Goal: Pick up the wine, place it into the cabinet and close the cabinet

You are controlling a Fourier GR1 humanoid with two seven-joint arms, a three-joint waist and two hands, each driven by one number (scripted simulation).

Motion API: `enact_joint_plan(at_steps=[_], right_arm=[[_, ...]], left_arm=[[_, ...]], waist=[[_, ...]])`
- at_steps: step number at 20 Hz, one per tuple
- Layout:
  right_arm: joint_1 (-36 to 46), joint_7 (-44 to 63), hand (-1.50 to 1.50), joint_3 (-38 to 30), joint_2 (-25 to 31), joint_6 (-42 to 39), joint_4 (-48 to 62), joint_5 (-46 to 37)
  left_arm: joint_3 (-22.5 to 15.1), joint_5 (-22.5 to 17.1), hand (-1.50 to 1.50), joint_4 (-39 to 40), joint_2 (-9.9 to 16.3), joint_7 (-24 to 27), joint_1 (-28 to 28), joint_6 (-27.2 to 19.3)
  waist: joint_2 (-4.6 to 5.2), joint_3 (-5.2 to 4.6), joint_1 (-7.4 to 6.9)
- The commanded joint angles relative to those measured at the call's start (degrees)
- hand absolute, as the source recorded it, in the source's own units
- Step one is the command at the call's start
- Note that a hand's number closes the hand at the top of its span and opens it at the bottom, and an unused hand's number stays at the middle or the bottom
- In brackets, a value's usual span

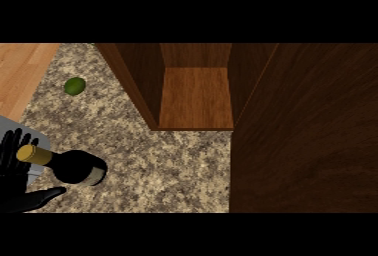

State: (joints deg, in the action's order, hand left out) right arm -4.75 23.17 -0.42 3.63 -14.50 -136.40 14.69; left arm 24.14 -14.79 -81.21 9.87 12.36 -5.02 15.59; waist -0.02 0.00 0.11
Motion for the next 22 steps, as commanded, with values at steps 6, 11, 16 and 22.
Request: enact_joint_plan(at_steps=[6,11,16,22], right_arm=[[0.2,4.2,-1.50,-3.5,1.8,0.3,-3.5,4.7],[3.2,1.8,-1.50,-3.0,1.3,0.2,1.4,2.4],[1.1,1.9,-1.50,2.4,-1.3,1.7,-1.4,-3.5],[-0.1,3.3,-1.50,0.2,-0.4,1.0,-4.2,-0.6]], left_arm=[[-0.1,1.5,-1.50,14.1,0.8,9.6,1.5,3.8],[1.7,3.0,-1.50,29.2,6.1,16.3,9.1,5.6],[-1.4,5.4,-1.50,33.0,4.1,20.5,10.1,3.8],[-1.2,6.5,-1.50,44.5,6.1,27.5,13.1,4.7]], waist=[[0.00,-0.02,0.07],[0.07,-0.03,0.10],[0.03,-0.02,0.06],[0.05,-0.04,0.21]])
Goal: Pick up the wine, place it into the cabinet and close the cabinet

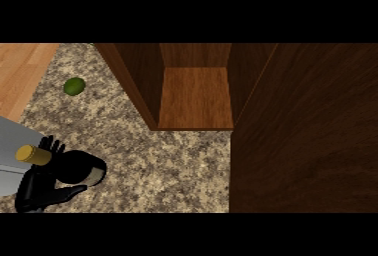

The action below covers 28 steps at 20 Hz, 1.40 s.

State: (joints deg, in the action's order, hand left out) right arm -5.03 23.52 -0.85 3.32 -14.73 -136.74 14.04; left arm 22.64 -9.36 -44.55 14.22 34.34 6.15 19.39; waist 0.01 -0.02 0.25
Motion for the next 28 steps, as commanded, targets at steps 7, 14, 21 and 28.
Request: enact_joint_plan(at_steps=[7,14,21,28], right_arm=[[-0.3,3.4,-1.50,-1.5,1.4,-0.2,-4.3,2.7],[-0.4,-3.6,-1.50,-1.6,0.2,-2.2,3.2,-0.5],[-4.6,-0.7,-1.50,-0.9,-0.2,-1.8,-3.6,0.8],[1.5,-3.0,-1.50,-1.5,-0.6,-1.3,3.1,-0.1]], left_arm=[[0.2,-2.0,-1.50,11.8,0.1,8.2,4.2,3.5],[-0.1,-2.1,-1.50,22.5,0.8,10.3,10.7,4.0],[-1.0,-1.8,1.50,25.3,2.6,15.6,9.0,9.6],[-2.6,-0.1,1.50,30.0,1.1,18.0,11.3,7.6]], waist=[[0.01,-0.03,0.12],[0.10,-0.03,0.21],[0.06,-0.06,0.41],[0.23,-0.10,0.40]])
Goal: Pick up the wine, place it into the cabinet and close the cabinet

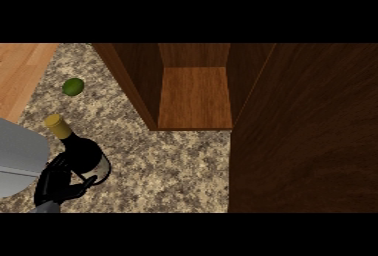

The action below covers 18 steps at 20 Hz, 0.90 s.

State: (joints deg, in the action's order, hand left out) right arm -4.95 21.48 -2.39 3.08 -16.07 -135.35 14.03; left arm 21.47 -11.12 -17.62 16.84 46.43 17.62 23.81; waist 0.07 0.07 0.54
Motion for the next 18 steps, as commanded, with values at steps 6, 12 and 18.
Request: enact_joint_plan(at_steps=[6,12,18], right_arm=[[-0.2,1.4,-1.50,-1.2,0.6,0.5,-0.9,-0.4],[2.1,2.2,-1.50,-1.0,0.5,1.3,0.0,-0.2],[-1.4,0.6,-1.50,-0.4,0.0,-0.2,-1.3,0.1]], left_arm=[[-2.7,0.5,1.50,-2.8,-1.5,4.3,-2.3,3.4],[-7.9,4.0,1.50,-8.2,-10.1,10.4,-10.0,-0.7],[-10.1,3.7,1.50,-14.4,-11.3,12.3,-15.4,1.5]], waist=[[-0.09,-0.08,-0.43],[-0.24,-0.03,-1.03],[-0.25,-0.04,-0.72]])
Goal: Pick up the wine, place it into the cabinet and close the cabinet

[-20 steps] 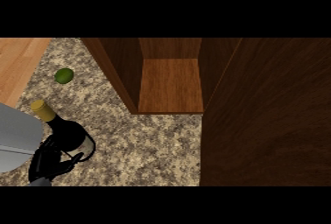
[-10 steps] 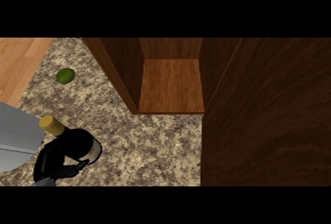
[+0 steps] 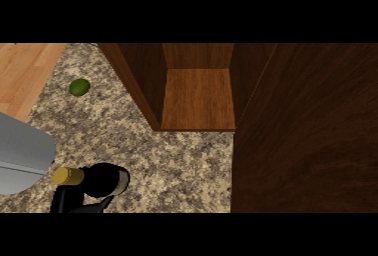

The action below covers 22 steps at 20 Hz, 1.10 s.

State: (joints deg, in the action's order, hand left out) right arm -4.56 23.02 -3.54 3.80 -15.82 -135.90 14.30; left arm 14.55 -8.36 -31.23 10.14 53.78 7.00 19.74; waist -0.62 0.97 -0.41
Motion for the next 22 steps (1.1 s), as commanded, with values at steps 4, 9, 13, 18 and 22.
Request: enact_joint_plan(at_steps=[4,9,13,18,22], right_arm=[[0.7,-2.4,-1.50,-0.8,-0.5,-0.2,3.0,-0.8],[-1.9,-3.4,-1.50,-0.2,-1.5,-0.8,2.8,-0.4],[6.8,0.6,-1.50,-2.2,0.7,2.1,5.4,-0.2],[-1.1,-0.8,-1.50,-3.3,1.3,-1.9,1.8,3.6],[1.9,0.5,-1.50,-0.8,0.2,0.2,2.8,0.7]], left_arm=[[-5.3,-1.5,1.50,-10.1,-5.9,-0.7,-6.6,7.9],[-8.8,-4.1,1.50,-27.0,-7.7,-9.5,-12.4,5.7],[-16.7,-6.3,1.50,-39.0,-10.0,-12.4,-21.7,2.0],[-21.0,-10.6,1.50,-57.4,-10.1,-25.0,-25.9,-4.0],[-27.4,-13.4,1.50,-67.6,-10.1,-32.9,-24.0,-14.4]], waist=[[0.39,-0.86,-0.45],[0.40,-0.83,-0.16],[0.54,-0.91,-0.62],[0.51,-0.92,0.20],[0.54,-0.94,0.18]])
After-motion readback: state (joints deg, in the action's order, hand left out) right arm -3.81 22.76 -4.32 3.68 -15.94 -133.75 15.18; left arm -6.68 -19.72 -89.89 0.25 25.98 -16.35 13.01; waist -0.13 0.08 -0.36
